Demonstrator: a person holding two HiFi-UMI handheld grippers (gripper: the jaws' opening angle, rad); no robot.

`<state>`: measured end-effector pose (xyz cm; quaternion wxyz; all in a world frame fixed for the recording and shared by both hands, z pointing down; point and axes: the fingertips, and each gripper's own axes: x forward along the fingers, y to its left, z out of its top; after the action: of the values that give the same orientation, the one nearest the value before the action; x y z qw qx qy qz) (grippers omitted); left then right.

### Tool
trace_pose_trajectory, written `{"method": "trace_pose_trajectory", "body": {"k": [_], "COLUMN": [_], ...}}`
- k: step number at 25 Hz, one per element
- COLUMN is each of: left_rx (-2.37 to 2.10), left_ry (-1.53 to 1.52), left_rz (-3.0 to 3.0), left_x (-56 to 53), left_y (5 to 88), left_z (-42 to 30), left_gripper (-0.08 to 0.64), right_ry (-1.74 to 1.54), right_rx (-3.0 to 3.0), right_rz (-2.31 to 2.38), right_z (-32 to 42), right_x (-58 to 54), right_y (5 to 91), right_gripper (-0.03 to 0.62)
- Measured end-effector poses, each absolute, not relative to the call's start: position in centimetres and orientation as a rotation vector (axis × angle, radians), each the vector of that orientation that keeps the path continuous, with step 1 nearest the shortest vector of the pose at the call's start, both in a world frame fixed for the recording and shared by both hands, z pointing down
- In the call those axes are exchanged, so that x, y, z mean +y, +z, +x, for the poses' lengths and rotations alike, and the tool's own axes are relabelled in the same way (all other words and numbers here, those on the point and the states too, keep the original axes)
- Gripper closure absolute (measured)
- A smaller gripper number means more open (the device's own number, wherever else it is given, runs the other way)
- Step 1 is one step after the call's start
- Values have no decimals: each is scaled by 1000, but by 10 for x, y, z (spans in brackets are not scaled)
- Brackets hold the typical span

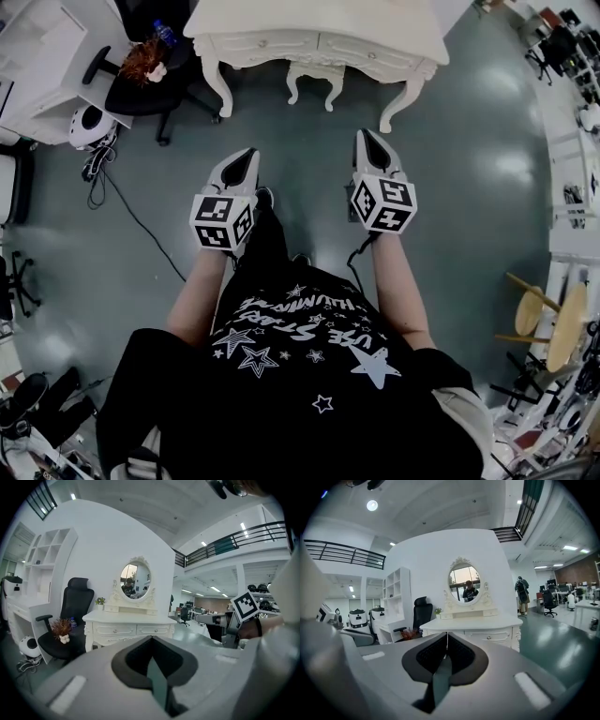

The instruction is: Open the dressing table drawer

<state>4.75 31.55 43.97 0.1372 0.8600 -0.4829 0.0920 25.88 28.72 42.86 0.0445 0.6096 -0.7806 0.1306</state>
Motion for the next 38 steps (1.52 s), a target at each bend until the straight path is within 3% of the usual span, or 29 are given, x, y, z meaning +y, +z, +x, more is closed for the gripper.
{"method": "trace_pose_trajectory", "body": {"k": [1,4,10,25,38], "left_rx": [-1397,-1395,-1381,-1301,-1305], "left_ry": [264,257,244,237,241], "left_rz": [2489,2491,2491,2532,2493], "left_x": [309,283,212,15,-52], "left_y": [440,438,437,426,441], "left_z": [46,43,34,-24,-67], "left_gripper": [558,558,558,558,558], "right_ry": [401,411,448,468,474], "right_rx": [-2390,-2391,-2366,-2302,-2286], "right_rz": [1857,1845,1837,1895,1878], "right_z": [257,253,244,188,151], "right_x": [281,256,190,-2,-78], "right_y": [428,429,435,421,429], "right_gripper": [552,438,354,344,345]}}
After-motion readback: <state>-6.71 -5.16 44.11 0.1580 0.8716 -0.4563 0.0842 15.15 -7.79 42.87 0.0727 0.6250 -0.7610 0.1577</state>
